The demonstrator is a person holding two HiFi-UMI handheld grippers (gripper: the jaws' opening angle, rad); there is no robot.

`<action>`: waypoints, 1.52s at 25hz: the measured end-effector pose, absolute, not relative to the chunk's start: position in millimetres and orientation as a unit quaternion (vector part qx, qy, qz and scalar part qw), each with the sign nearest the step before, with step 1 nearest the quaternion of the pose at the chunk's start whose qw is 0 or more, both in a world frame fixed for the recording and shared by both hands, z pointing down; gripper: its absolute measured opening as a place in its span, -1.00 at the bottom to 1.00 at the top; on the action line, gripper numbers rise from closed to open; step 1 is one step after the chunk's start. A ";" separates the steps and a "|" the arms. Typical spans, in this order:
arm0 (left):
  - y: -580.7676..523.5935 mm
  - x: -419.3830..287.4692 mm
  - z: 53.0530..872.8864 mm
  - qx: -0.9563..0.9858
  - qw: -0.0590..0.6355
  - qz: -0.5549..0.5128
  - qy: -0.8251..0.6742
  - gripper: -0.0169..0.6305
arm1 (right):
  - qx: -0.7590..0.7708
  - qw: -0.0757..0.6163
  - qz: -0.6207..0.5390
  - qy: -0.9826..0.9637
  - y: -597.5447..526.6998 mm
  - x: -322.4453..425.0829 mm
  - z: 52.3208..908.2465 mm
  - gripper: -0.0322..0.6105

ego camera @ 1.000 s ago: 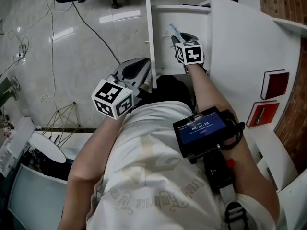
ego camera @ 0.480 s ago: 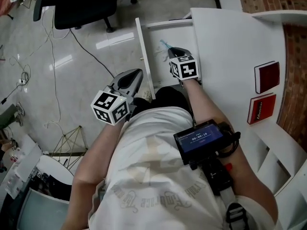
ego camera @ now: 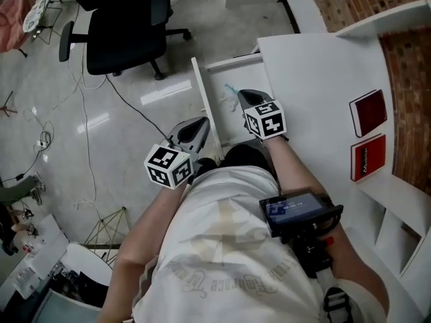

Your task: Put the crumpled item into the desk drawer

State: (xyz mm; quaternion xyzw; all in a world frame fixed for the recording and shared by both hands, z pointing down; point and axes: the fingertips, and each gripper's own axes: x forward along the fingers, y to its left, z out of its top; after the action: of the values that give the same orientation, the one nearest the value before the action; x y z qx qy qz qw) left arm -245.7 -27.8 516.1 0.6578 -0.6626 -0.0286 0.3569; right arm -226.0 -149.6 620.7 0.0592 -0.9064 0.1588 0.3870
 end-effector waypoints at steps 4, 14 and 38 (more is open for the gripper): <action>-26.4 -249.3 506.8 0.664 0.342 -0.029 -0.664 -0.88 | 0.048 0.358 0.152 -0.920 -139.2 -224.6 588.5 -0.83; -20.0 -237.7 481.0 0.689 0.309 -0.022 -0.655 -0.88 | 0.043 0.297 0.130 -0.945 -114.1 -199.2 511.9 -0.83; -3.6 -187.5 455.1 0.742 0.258 0.010 -0.618 -0.88 | 0.074 0.221 0.154 -0.960 -80.5 -117.7 476.4 -0.83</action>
State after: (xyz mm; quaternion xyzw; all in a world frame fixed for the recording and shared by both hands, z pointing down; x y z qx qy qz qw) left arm -187.5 -3.6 455.1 0.7424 -0.6183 0.0098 0.2577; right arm -117.7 -80.5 476.4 0.0736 -0.9601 0.1540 0.2214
